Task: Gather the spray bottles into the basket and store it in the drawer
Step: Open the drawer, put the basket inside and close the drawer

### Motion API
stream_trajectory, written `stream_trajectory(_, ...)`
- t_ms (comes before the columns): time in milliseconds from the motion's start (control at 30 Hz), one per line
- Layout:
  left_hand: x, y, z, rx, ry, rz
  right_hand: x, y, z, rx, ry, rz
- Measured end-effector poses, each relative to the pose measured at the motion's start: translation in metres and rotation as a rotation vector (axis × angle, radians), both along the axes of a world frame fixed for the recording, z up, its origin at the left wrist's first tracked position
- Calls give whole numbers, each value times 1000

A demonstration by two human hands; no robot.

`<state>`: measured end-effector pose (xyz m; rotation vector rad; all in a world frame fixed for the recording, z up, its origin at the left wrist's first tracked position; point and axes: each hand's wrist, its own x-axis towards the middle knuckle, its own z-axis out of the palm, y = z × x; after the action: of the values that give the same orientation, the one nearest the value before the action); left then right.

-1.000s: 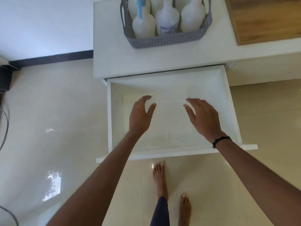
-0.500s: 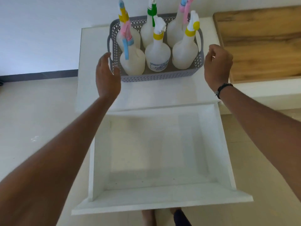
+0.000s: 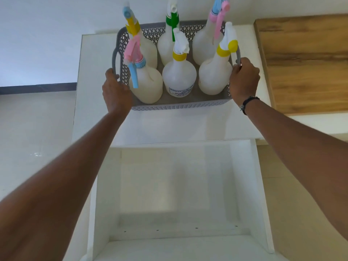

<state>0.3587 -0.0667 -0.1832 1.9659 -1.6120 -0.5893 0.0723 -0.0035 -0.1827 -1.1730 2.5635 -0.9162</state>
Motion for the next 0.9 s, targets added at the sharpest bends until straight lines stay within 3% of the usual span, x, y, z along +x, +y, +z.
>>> stream_trajectory(400, 2, 14, -2, 61, -18, 74, 3, 17, -6, -50, 109, 35)
stream_trajectory(700, 20, 70, 28, 27, 12, 53, 20, 81, 18, -155, 87, 37)
stream_trajectory(900, 43, 136, 49, 37, 53, 59, 46, 147, 46, -86, 83, 20)
